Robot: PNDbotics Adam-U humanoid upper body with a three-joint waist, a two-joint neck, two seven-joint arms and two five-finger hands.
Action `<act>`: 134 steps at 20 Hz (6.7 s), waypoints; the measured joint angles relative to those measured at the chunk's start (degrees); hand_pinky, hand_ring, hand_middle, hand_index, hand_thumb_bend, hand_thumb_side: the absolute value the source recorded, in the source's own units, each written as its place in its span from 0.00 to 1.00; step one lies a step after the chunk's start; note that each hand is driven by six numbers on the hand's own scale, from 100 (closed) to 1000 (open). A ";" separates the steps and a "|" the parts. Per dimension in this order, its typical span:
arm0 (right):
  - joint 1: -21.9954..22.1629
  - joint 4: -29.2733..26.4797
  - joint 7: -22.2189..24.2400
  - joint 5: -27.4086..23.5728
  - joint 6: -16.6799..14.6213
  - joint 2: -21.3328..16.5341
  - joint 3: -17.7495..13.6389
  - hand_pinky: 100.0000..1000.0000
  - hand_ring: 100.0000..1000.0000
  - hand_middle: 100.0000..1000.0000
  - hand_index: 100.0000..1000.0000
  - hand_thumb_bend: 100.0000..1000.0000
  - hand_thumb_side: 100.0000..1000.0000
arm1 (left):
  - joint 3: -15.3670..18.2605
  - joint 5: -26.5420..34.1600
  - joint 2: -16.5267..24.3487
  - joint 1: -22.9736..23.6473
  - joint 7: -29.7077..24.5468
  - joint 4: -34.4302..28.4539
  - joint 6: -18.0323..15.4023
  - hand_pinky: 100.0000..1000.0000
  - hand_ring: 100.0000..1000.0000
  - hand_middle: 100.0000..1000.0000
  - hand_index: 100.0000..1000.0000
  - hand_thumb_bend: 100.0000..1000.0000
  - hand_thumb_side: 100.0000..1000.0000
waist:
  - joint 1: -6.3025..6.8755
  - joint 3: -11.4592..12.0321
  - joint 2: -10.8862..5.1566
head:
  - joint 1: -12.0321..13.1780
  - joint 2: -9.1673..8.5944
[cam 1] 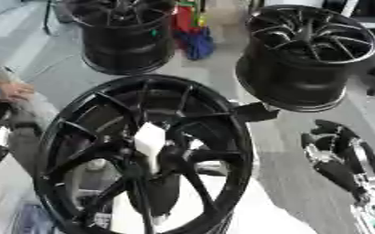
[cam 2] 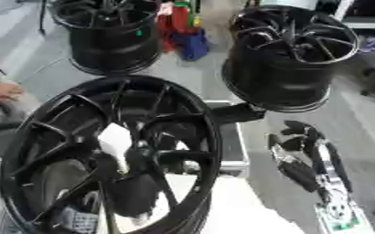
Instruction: Pull the pin out of the wheel hub.
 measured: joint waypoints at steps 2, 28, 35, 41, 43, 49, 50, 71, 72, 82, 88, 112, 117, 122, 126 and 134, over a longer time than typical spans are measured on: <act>-0.05 -0.02 0.03 0.00 0.03 -0.02 0.00 0.59 0.53 0.60 0.76 0.19 0.26 | 0.00 0.00 0.00 0.00 -0.01 -0.03 0.00 0.52 0.55 0.57 0.68 0.36 0.13 | -0.03 0.05 0.00 | -0.02 0.00; -37.24 -14.60 40.19 -9.20 2.29 -35.05 21.22 0.71 0.66 0.71 0.87 0.21 0.27 | -1.88 -0.45 0.59 0.11 -2.16 -0.09 0.12 0.52 0.55 0.57 0.68 0.36 0.13 | -2.99 4.73 -0.36 | -3.10 0.33; -45.09 -9.54 52.94 -4.59 2.96 -28.73 26.84 0.77 0.74 0.79 0.90 0.21 0.26 | -2.44 -0.65 1.07 -0.15 -2.77 -0.09 0.15 0.52 0.55 0.57 0.68 0.36 0.13 | -3.65 6.93 0.00 | -4.34 0.28; -49.77 -3.22 58.18 1.29 -0.26 -22.62 29.57 0.82 0.85 0.86 0.92 0.21 0.23 | -2.80 -0.77 1.09 -0.56 -3.13 -0.10 0.11 0.52 0.55 0.57 0.68 0.36 0.13 | -3.80 8.27 0.02 | -5.32 0.24; -50.98 -1.28 59.20 3.20 -1.37 -20.67 30.12 0.82 0.86 0.88 0.92 0.21 0.22 | -2.85 -0.77 1.09 -0.58 -3.28 -0.10 0.15 0.52 0.55 0.57 0.68 0.36 0.13 | -3.80 8.73 0.02 | -5.73 0.22; -52.64 3.67 60.64 8.06 -4.53 -16.43 31.46 0.82 0.86 0.87 0.92 0.19 0.20 | -3.14 -0.77 1.10 -0.62 -3.47 -0.10 0.05 0.52 0.55 0.57 0.68 0.36 0.13 | -3.80 9.51 0.01 | -6.60 0.17; -52.78 4.41 60.70 8.74 -5.03 -15.87 31.72 0.81 0.86 0.87 0.92 0.19 0.20 | -3.14 -0.77 1.10 -0.65 -3.48 -0.10 0.04 0.52 0.55 0.57 0.68 0.36 0.13 | -3.80 9.67 0.01 | -6.72 0.16; -51.25 14.11 60.46 15.34 -10.66 -12.11 34.23 0.76 0.79 0.80 0.86 0.18 0.18 | -3.16 -0.77 1.10 -1.14 -3.54 -0.13 0.02 0.52 0.55 0.57 0.68 0.36 0.13 | -3.82 10.82 0.32 | -7.23 -0.38; -51.22 14.28 60.43 15.42 -10.72 -12.10 34.15 0.75 0.78 0.79 0.85 0.18 0.17 | -3.16 -0.77 1.10 -1.17 -3.54 -0.13 0.02 0.52 0.55 0.57 0.68 0.36 0.13 | -3.82 10.82 0.32 | -7.22 -0.41; -51.07 14.84 59.81 15.70 -11.20 -12.10 33.49 0.62 0.59 0.58 0.70 0.11 0.15 | -3.16 -0.77 1.10 -1.26 -3.54 -0.13 0.02 0.52 0.55 0.57 0.68 0.37 0.13 | -3.82 10.78 0.35 | -7.08 -0.70; -51.92 14.05 57.44 15.24 -11.10 -12.13 32.87 0.63 0.60 0.59 0.70 0.12 0.14 | -3.16 -0.77 1.10 -1.26 -3.54 -0.13 0.02 0.52 0.55 0.57 0.68 0.37 0.13 | -3.82 10.73 0.34 | -7.03 -0.72; -16.06 -10.51 31.41 -2.35 3.29 -39.35 4.10 0.59 0.54 0.53 0.67 0.08 0.11 | -1.33 -1.07 1.96 0.09 -2.02 -0.09 0.17 0.52 0.55 0.57 0.68 0.37 0.13 | -3.01 2.89 -0.31 | -2.85 -0.16; 0.85 -2.29 17.89 4.38 6.46 -32.87 -6.55 0.85 0.83 0.90 0.92 0.24 0.28 | -0.77 -1.07 1.51 0.17 -1.46 -0.10 0.15 0.52 0.55 0.57 0.68 0.37 0.13 | -2.44 1.85 0.19 | -1.91 -0.18; 6.08 2.68 9.01 14.91 10.24 -23.88 -13.45 0.87 0.85 0.91 0.92 0.22 0.31 | -0.64 -1.07 1.27 0.17 -1.28 -0.11 0.14 0.52 0.55 0.57 0.68 0.36 0.13 | -2.06 1.41 0.36 | -1.60 -0.18; 6.34 2.50 1.41 18.10 11.93 -19.05 -16.24 0.80 0.78 0.86 0.90 0.17 0.29 | -0.64 -1.06 0.96 0.17 -1.27 -0.11 0.14 0.52 0.55 0.57 0.68 0.36 0.13 | -1.78 1.24 0.38 | -1.41 -0.18; 3.38 -4.36 -6.69 14.35 9.41 -13.15 -14.12 0.68 0.63 0.74 0.82 0.00 0.16 | -0.65 -0.97 0.44 0.15 -1.29 -0.11 0.12 0.52 0.55 0.57 0.68 0.36 0.13 | -1.24 1.40 0.36 | -1.24 -0.19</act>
